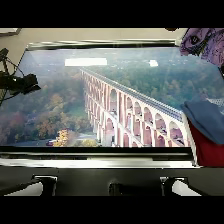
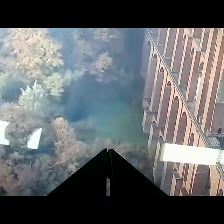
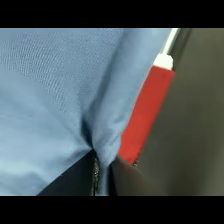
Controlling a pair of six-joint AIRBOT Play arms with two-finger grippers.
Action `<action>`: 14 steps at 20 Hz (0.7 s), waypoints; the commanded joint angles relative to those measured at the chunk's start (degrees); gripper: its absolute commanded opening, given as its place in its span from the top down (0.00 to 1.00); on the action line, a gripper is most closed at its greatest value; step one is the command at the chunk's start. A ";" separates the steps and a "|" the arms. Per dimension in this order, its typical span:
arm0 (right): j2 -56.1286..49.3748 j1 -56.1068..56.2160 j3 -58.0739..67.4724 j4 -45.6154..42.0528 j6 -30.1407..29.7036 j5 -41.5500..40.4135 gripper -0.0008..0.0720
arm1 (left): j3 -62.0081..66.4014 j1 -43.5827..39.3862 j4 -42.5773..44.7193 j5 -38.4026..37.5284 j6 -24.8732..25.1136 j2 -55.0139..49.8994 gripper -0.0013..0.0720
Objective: Fold the clothes and pants, and hang the long-sleeved shirts on hangers.
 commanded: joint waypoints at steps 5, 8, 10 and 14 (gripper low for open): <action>3.26 -0.04 -16.87 -4.24 4.26 6.47 0.94 | 0.00 -0.20 0.02 0.00 0.17 0.00 0.95; 3.26 -0.04 -19.65 -6.01 5.44 6.73 0.94 | 0.00 -0.20 0.00 0.00 0.17 0.00 0.96; 3.26 -0.04 -21.18 -6.67 5.86 6.80 0.94 | 0.00 -0.20 0.00 0.00 0.17 0.00 0.96; 3.26 -0.04 -23.12 -7.52 6.01 5.79 0.87 | 0.00 -0.22 0.00 0.00 0.17 0.00 0.96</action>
